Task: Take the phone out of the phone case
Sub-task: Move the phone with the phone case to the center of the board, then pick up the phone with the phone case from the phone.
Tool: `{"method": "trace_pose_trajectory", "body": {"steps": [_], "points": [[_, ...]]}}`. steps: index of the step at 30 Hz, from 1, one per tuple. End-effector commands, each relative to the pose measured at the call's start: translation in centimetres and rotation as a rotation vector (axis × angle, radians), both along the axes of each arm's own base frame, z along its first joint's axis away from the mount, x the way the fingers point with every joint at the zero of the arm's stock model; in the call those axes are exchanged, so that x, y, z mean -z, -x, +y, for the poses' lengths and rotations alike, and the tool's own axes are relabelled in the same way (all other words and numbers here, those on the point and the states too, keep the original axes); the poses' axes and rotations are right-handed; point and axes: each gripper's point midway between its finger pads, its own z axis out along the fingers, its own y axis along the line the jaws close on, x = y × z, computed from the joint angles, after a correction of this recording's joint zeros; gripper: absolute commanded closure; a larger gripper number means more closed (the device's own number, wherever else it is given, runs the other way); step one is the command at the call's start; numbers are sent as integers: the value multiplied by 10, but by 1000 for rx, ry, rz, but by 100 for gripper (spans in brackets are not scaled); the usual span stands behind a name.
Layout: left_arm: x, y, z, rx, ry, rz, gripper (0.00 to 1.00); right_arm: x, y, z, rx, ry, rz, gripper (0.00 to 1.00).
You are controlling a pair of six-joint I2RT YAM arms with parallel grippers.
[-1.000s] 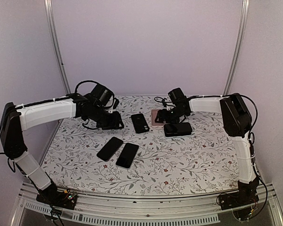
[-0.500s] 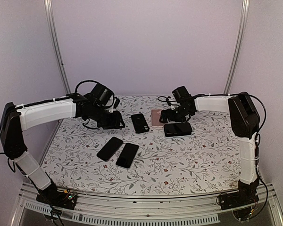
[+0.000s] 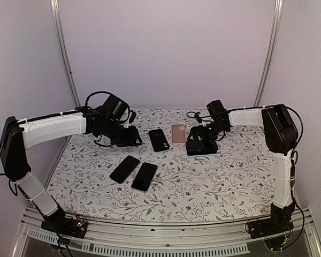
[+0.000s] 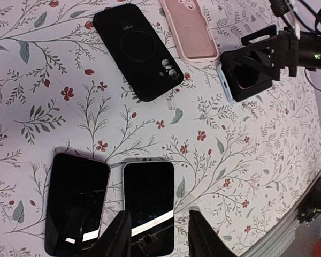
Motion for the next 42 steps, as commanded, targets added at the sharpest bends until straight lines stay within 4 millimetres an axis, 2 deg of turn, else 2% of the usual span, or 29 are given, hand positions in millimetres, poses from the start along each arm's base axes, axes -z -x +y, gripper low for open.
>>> {"method": "trace_pose_trajectory", "body": {"steps": [1, 6, 7, 9, 10, 16, 18, 24, 27, 31, 34, 42], "points": [[-4, -3, 2, -6, 25, -19, 62, 5, 31, 3, -70, -29, 56, 2], [-5, -4, -1, 2, 32, -21, 63, 14, 49, -1, -75, -30, 104, 2], [-5, -4, 0, 0, 32, -23, 63, 11, 53, -3, -72, -35, 102, 2], [-5, -4, 3, -5, 25, -27, 63, 14, 67, -8, -65, -32, 119, 2], [-4, -4, 3, -6, 25, -25, 63, 5, 70, -7, -65, -41, 106, 2], [-3, -5, 3, -9, 27, -19, 64, -5, 118, 3, -96, -60, 133, 2], [-3, -6, 2, -9, 29, -21, 64, -9, 125, 4, -91, -51, 126, 2], [-4, -8, -1, -8, 36, -19, 64, -17, 110, -18, 42, 111, 40, 2], [-5, -9, -1, -11, 37, -22, 64, -22, 107, -10, 59, 176, -4, 1], [-7, -10, -1, -14, 39, -26, 65, -14, 109, -1, 73, 233, -9, 1], [-9, -10, 0, -17, 41, -29, 64, -6, 108, -4, 100, 284, -13, 1], [-9, -12, -2, -15, 44, -31, 65, 14, 114, 2, 84, 346, 11, 4]]}}
